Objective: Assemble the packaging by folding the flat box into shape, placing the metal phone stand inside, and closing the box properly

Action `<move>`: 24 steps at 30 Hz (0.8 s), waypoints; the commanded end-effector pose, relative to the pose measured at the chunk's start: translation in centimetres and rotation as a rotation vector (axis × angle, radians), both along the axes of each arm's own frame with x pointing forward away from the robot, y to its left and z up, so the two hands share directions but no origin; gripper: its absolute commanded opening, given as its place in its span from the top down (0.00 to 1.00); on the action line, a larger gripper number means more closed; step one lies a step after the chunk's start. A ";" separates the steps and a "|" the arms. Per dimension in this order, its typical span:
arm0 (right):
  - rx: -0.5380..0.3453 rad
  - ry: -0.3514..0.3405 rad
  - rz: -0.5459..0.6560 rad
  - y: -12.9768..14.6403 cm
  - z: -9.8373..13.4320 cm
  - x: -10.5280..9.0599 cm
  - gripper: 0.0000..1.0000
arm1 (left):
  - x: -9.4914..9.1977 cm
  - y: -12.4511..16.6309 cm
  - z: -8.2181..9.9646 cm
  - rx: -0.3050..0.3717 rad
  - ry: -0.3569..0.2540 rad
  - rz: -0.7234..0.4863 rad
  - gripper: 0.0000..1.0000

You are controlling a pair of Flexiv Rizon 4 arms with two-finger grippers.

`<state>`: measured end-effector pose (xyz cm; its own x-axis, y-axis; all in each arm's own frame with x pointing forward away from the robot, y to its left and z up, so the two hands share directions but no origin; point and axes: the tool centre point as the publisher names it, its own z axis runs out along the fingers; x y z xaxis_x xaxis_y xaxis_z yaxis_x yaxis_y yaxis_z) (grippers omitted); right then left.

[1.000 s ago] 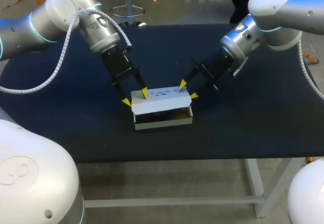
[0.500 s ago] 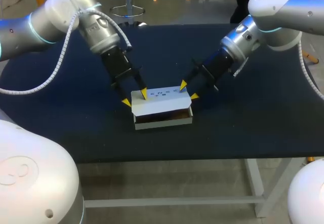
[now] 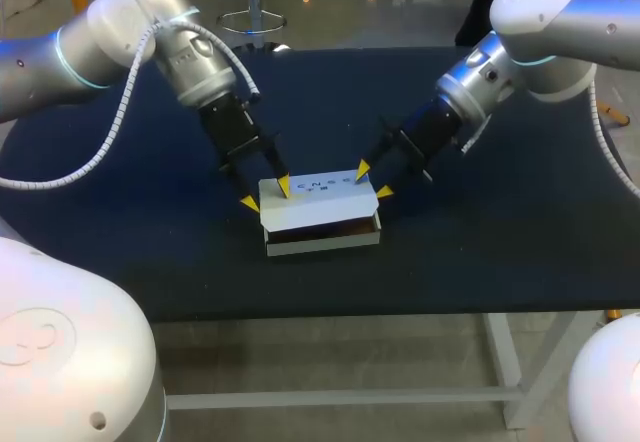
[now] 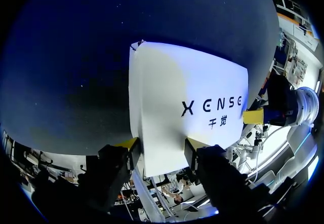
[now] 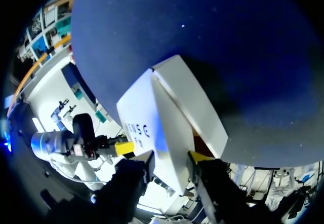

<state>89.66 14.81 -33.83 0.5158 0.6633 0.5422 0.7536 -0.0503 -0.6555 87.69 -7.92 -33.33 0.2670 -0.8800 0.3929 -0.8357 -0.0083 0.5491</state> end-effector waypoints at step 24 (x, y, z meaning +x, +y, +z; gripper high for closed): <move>0.012 0.016 0.011 -0.2 -0.6 0.2 0.54 | 0.3 -0.6 0.6 -0.003 0.001 -0.001 0.43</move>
<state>89.57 14.59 -34.46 0.5193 0.6614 0.5411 0.7466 -0.0430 -0.6639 87.92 -8.27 -32.85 0.2679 -0.8770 0.3989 -0.8360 -0.0058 0.5487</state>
